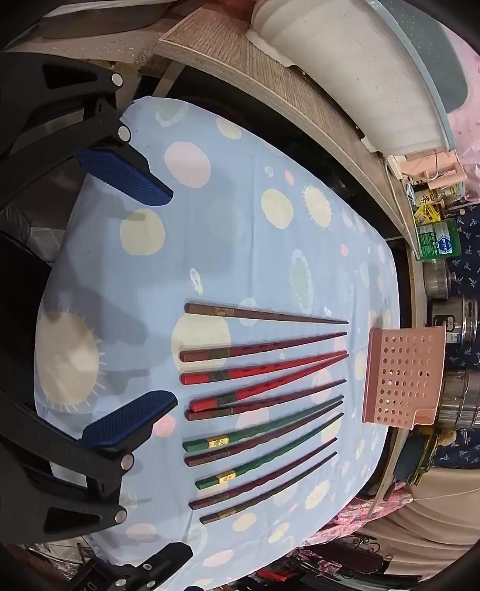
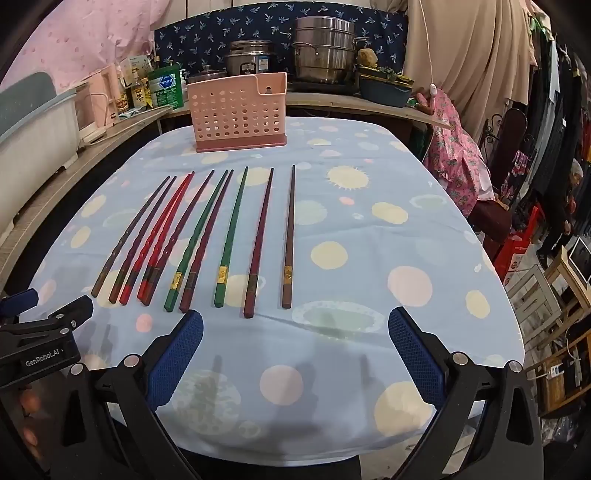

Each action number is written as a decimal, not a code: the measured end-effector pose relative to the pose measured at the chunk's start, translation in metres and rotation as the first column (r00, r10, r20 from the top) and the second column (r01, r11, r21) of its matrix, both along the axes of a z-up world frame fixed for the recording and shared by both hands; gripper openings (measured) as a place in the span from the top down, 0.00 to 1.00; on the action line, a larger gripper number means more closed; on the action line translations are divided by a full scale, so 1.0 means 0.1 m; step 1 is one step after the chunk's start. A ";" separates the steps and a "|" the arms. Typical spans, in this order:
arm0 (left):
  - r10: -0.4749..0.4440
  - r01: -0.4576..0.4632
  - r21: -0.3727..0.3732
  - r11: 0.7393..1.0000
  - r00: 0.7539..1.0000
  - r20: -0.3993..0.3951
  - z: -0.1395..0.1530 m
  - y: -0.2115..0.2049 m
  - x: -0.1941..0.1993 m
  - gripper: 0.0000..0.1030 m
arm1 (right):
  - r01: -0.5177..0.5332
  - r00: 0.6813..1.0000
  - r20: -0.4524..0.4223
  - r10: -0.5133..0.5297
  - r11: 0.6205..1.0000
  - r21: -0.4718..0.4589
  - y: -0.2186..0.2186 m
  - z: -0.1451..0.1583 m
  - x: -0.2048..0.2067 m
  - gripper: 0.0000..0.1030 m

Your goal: Organize utensils

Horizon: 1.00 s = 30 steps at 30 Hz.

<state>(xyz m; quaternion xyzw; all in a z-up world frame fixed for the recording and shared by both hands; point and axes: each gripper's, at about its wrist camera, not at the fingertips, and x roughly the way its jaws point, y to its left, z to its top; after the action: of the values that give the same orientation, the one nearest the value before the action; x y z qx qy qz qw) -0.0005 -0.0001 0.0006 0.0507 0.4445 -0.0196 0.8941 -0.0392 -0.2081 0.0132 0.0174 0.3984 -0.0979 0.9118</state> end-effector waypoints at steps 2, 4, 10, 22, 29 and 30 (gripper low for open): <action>0.007 -0.007 0.007 1.000 1.000 0.005 0.00 -0.01 0.00 0.07 | -0.001 1.000 0.007 0.001 1.000 0.000 0.00 0.00 0.00 0.07; 0.009 -0.009 0.002 1.000 1.000 0.014 0.03 0.02 -0.03 0.07 | -0.002 1.000 0.005 0.002 1.000 0.002 0.00 0.00 0.00 0.07; 0.011 -0.011 0.006 1.000 1.000 0.022 0.02 0.03 -0.03 0.07 | -0.002 1.000 0.008 0.002 1.000 0.003 0.00 0.00 -0.01 0.07; 0.011 -0.011 0.008 1.000 1.000 0.028 0.04 0.03 0.02 0.07 | -0.004 1.000 0.009 0.004 1.000 0.003 0.00 0.02 -0.01 0.07; 0.012 -0.012 0.006 1.000 1.000 0.024 0.04 0.03 0.02 0.07 | -0.004 1.000 0.009 0.004 1.000 0.002 0.00 0.00 0.00 0.07; 0.011 -0.011 0.005 1.000 1.000 0.024 0.04 0.03 0.02 0.07 | -0.005 1.000 0.010 0.005 1.000 0.003 -0.01 0.01 -0.01 0.07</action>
<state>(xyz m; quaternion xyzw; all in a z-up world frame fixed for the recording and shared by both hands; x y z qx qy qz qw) 0.0014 0.0031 0.0043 0.0510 0.4343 -0.0129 0.8993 -0.0397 -0.2087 0.0138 0.0182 0.3940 -0.0951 0.9140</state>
